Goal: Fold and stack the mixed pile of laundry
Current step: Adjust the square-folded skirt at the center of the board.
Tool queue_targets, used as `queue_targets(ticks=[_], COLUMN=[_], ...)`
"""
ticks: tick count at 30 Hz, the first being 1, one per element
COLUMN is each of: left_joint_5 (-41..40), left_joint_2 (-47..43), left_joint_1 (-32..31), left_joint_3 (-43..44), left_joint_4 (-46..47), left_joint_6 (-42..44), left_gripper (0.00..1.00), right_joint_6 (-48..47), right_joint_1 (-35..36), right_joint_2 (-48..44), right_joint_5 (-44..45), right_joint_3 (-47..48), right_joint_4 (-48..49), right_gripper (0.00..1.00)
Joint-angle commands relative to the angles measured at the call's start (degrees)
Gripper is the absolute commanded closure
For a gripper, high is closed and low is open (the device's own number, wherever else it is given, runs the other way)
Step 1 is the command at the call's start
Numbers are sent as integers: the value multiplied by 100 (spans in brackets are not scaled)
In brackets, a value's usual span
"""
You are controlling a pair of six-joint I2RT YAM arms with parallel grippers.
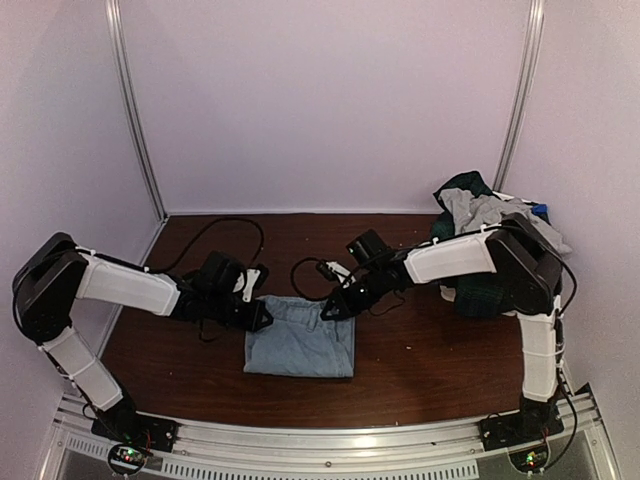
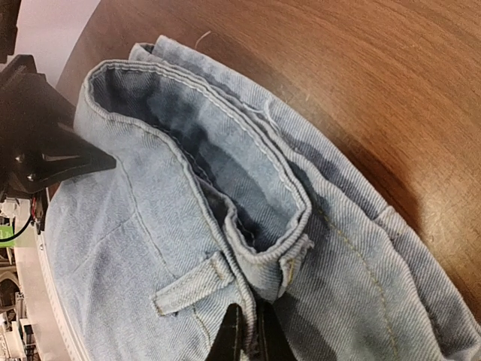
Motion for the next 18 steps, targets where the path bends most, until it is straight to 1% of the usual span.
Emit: queue_targets(ticks=[1, 5, 8, 11, 14, 18], left_joint_5=[300, 119, -75, -110, -49, -87], left_joint_2=[-311, -941, -1027, -682, -182, 378], left_joint_1=[55, 57, 99, 247, 367, 398], left_joint_3=[-153, -116, 3, 133, 227, 328], left_joint_4=[408, -13, -275, -238, 34, 365], left_joint_6=[156, 276, 341, 358, 308, 268], left_gripper=[100, 100, 100, 100, 100, 97], right_joint_6=[-72, -120, -235, -319, -363, -389], right_joint_1=[-53, -57, -95, -152, -164, -198], right_joint_2=[-469, -931, -866, -463, -42, 268], right_joint_5=[242, 290, 380, 328, 404, 970], right_joint_3=[-7, 21, 244, 570, 792, 822], right_joint_4=[-58, -176, -308, -446, -443, -214], right_gripper=[100, 100, 100, 100, 100, 99])
